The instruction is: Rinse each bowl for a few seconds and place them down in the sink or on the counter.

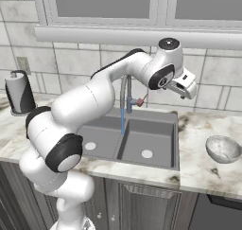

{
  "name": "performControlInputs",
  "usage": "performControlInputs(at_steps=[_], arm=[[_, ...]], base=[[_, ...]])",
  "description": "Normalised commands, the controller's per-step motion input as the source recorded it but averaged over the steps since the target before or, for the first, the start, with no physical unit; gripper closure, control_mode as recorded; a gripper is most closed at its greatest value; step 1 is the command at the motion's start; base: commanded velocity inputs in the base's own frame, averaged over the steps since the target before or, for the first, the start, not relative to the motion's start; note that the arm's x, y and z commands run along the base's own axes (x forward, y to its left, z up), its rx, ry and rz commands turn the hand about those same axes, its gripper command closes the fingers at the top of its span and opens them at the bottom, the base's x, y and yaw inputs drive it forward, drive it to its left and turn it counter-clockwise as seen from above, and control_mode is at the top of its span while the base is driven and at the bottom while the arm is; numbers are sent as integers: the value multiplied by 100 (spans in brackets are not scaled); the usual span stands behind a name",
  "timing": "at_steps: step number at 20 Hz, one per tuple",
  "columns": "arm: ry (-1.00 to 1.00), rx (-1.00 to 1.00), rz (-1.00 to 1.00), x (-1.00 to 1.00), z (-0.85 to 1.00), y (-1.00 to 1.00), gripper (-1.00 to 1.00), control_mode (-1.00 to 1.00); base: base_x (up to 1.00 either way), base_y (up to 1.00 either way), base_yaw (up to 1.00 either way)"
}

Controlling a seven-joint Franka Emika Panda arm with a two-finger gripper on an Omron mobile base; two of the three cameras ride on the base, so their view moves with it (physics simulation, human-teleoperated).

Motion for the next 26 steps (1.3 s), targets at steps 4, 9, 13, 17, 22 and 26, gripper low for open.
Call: performControlInputs(at_steps=[4, 9, 13, 17, 22, 26], arm=[[8, 0, 0, -7, -7, -4, -100, -100], [0, 0, 4, -9, -18, -10, -100, -100], [0, 0, 2, -12, -19, -9, -100, -100], [0, 0, 0, 1, -5, 1, -100, -100], [-2, -2, 0, -9, -11, -5, -100, -100], [0, -7, 0, -11, -18, -21, -100, -100]], base=[[0, 0, 0], [0, 0, 0], [0, 0, 0], [0, 0, 0], [0, 0, 0], [0, 0, 0]])
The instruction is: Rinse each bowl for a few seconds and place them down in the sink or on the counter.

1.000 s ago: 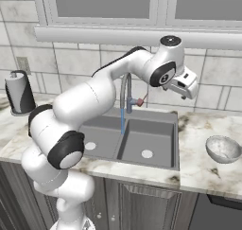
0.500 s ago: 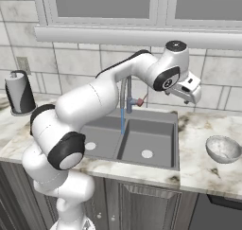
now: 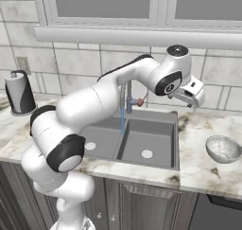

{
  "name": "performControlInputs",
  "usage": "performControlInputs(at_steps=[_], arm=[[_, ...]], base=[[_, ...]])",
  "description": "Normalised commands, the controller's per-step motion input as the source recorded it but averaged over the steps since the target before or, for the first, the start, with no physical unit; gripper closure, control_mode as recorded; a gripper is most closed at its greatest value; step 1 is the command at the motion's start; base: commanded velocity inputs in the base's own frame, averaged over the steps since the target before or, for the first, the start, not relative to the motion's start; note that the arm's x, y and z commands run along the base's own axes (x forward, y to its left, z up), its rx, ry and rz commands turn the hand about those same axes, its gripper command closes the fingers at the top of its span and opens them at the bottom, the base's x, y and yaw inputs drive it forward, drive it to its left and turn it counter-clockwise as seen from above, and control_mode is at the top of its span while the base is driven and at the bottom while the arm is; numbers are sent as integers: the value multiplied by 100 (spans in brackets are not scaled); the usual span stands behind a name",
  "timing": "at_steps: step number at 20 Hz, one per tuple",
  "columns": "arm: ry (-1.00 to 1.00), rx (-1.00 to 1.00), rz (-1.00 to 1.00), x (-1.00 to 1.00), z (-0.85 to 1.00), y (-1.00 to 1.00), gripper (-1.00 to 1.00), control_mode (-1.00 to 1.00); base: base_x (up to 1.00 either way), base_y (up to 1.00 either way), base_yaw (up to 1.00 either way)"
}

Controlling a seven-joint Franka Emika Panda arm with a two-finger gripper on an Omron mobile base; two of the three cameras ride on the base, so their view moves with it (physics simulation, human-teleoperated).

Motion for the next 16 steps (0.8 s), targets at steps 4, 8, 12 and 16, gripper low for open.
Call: performControlInputs(at_steps=[4, 8, 12, 16], arm=[[0, -7, -4, -14, -15, -28, -100, -100], [2, -3, -6, -9, -10, -28, -100, -100], [3, 0, -6, -8, -4, -28, -100, -100], [0, 1, -3, -9, -6, -15, -100, -100]], base=[[0, 0, 0], [0, 0, 0], [0, 0, 0], [0, 0, 0]])
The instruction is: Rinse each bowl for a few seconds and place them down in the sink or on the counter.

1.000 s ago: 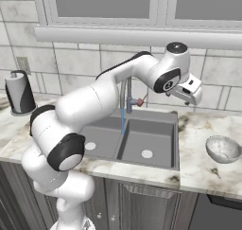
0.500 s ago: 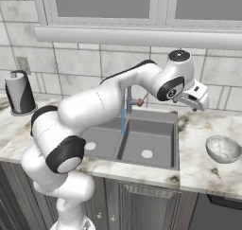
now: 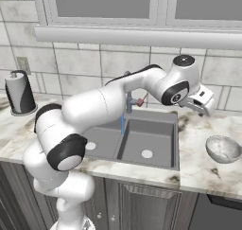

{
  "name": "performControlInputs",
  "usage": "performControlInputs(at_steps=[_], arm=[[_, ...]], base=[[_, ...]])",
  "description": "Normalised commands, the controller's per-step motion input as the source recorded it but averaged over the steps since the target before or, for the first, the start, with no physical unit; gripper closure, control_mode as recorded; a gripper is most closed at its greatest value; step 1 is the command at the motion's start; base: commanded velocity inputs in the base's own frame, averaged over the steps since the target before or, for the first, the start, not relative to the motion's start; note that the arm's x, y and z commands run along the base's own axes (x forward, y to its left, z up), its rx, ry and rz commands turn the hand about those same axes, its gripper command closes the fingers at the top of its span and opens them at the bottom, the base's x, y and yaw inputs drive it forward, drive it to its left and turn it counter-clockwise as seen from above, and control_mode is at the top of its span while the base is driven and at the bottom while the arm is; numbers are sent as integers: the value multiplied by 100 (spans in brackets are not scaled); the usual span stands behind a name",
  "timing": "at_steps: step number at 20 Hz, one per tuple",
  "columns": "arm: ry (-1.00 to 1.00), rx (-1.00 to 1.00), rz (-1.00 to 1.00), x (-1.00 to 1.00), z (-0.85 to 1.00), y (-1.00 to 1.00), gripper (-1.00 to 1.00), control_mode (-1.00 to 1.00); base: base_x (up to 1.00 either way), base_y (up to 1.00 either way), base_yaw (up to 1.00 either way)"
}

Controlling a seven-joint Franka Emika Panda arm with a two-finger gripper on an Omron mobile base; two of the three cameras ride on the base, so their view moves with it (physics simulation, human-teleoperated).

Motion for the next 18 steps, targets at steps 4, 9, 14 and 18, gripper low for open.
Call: performControlInputs(at_steps=[4, 9, 14, 18], arm=[[1, 2, 0, -4, -14, -12, -100, -100], [3, 0, 0, -5, -19, -17, -100, -100], [0, 0, 0, -4, -25, -17, -100, -100], [0, 0, 0, -3, -24, -17, -100, -100]], base=[[0, 0, 0], [0, 0, 0], [0, 0, 0], [0, 0, 0]])
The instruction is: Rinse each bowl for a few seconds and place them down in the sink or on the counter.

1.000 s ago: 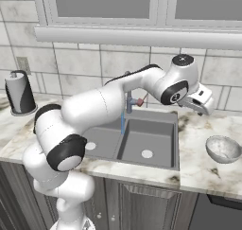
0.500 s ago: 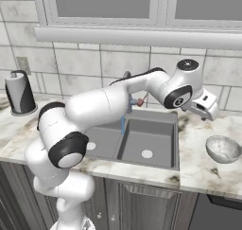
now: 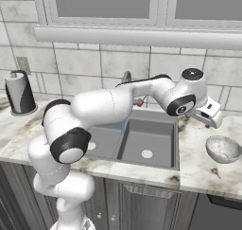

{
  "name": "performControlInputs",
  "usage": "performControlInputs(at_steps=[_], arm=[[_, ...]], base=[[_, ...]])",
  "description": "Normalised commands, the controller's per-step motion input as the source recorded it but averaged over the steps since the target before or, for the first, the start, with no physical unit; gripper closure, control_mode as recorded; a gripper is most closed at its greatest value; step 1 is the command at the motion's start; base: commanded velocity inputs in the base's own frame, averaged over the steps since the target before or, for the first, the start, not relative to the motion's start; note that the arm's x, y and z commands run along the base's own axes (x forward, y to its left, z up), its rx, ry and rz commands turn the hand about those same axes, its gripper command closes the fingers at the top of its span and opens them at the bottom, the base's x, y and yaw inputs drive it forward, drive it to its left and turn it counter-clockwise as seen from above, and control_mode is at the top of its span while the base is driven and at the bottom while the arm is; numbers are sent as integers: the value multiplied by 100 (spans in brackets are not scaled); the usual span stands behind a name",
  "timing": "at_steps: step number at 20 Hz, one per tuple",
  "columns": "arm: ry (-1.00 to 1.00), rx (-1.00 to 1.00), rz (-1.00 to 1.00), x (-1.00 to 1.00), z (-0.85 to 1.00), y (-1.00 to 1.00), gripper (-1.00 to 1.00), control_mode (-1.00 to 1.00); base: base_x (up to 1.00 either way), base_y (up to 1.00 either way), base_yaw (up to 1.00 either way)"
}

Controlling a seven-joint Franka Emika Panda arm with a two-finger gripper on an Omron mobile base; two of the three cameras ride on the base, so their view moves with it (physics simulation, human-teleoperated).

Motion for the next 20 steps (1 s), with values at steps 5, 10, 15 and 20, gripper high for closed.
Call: performControlInputs(at_steps=[5, 10, 15, 20], arm=[[0, 0, 2, 1, -22, -5, -100, -100], [0, 0, 7, 13, -17, -2, -100, -100], [0, 0, 6, 17, -7, -10, -100, -100], [0, 0, 6, 18, -5, -16, -100, -100]], base=[[0, 0, 0], [0, 0, 0], [0, 0, 0], [0, 0, 0]])
